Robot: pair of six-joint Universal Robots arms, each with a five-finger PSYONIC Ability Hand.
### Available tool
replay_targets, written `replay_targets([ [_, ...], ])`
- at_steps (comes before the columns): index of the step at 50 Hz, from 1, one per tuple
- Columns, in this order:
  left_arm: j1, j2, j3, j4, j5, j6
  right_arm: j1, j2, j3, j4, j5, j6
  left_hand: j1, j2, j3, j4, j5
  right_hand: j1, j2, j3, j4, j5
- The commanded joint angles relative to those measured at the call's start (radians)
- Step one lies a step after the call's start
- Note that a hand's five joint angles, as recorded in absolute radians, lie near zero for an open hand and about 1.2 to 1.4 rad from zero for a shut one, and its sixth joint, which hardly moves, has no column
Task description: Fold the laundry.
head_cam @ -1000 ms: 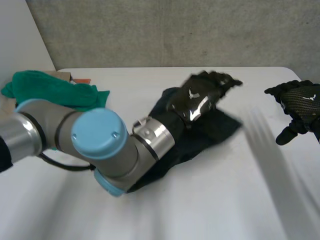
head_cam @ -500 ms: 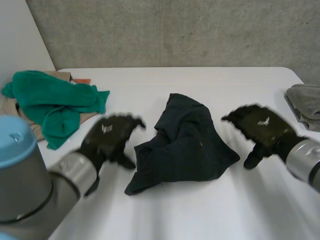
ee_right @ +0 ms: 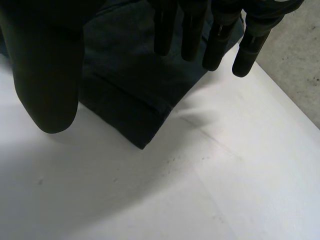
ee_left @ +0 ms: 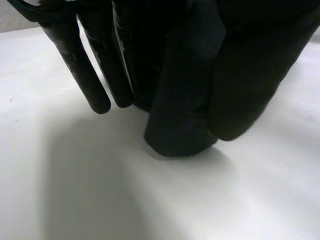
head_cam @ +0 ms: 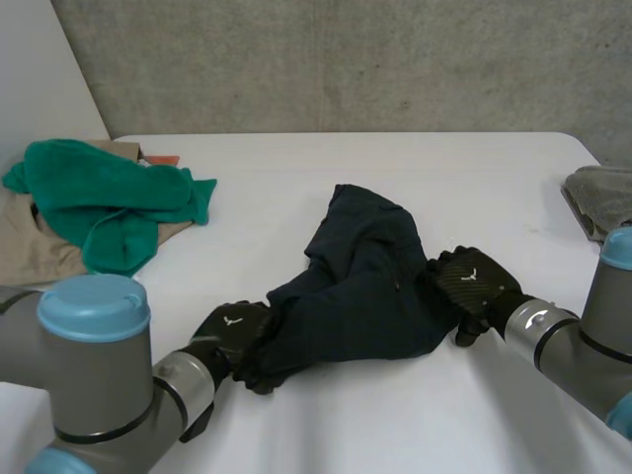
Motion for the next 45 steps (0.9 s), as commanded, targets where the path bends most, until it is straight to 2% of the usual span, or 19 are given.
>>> replay_targets([
  [1,-0.024,-0.019,0.034,0.025,-0.005,-0.004,0.009,0.047,-0.043,0.006,0.000,-0.002,0.444,0.442,0.444,0.443,0.449,0.143,0.200,0.141,0.142,0.134],
  [3,-0.022,-0.018,0.038,0.038,-0.007,-0.004,0.009,0.062,-0.059,0.004,0.000,-0.002,0.620,0.618,0.619,0.619,0.624,0.263,0.319,0.261,0.261,0.253],
  [5,-0.024,-0.007,0.041,0.045,-0.008,-0.004,0.011,0.067,-0.065,0.003,-0.001,0.000,0.626,0.624,0.626,0.625,0.631,0.416,0.472,0.413,0.414,0.406],
  [6,-0.022,-0.001,0.044,0.051,-0.008,-0.003,0.011,0.067,-0.071,0.001,-0.001,0.001,0.626,0.624,0.626,0.625,0.631,0.629,0.685,0.626,0.627,0.619],
  [9,-0.024,0.010,0.058,0.053,-0.013,0.000,0.012,0.066,-0.082,-0.011,0.000,0.006,0.626,0.624,0.626,0.625,0.631,1.002,1.058,1.000,1.000,0.992],
  [15,-0.020,0.129,0.138,0.033,-0.071,0.014,0.011,0.038,-0.119,-0.009,0.025,0.009,0.626,0.624,0.626,0.625,0.631,1.003,1.059,1.000,1.001,0.993],
  [19,-0.016,0.261,0.221,0.006,-0.085,0.017,0.009,-0.143,-0.151,0.038,0.034,0.030,0.626,0.624,0.626,0.625,0.631,1.003,1.059,1.000,1.001,0.993],
  [20,-0.014,0.314,0.260,-0.019,-0.085,0.022,0.008,-0.251,-0.186,0.081,0.035,0.058,0.626,0.624,0.626,0.625,0.631,1.003,1.059,1.000,1.001,0.993],
  [24,-0.010,0.425,0.375,-0.080,-0.083,0.048,0.002,-0.452,-0.319,0.211,0.034,0.139,0.626,0.624,0.626,0.625,0.631,1.003,1.059,1.000,1.001,0.993],
  [28,-0.001,0.490,0.495,-0.119,-0.082,0.065,-0.005,-0.520,-0.480,0.309,0.023,0.202,0.626,0.624,0.626,0.625,0.631,1.003,1.059,1.000,1.001,0.993],
  [35,0.015,0.461,0.633,-0.125,-0.083,0.065,0.000,-0.498,-0.635,0.326,0.035,0.251,0.626,0.624,0.626,0.625,0.631,1.003,1.059,1.000,1.001,0.993],
  [42,0.078,0.240,0.733,-0.122,-0.085,0.066,0.047,-0.300,-0.686,0.322,0.052,0.254,0.626,0.624,0.626,0.625,0.631,1.003,1.059,1.000,1.001,0.993],
  [45,0.078,0.102,0.779,-0.116,-0.083,0.083,0.066,-0.194,-0.703,0.313,0.098,0.247,0.626,0.624,0.626,0.625,0.631,1.003,1.059,1.000,1.001,0.993],
])
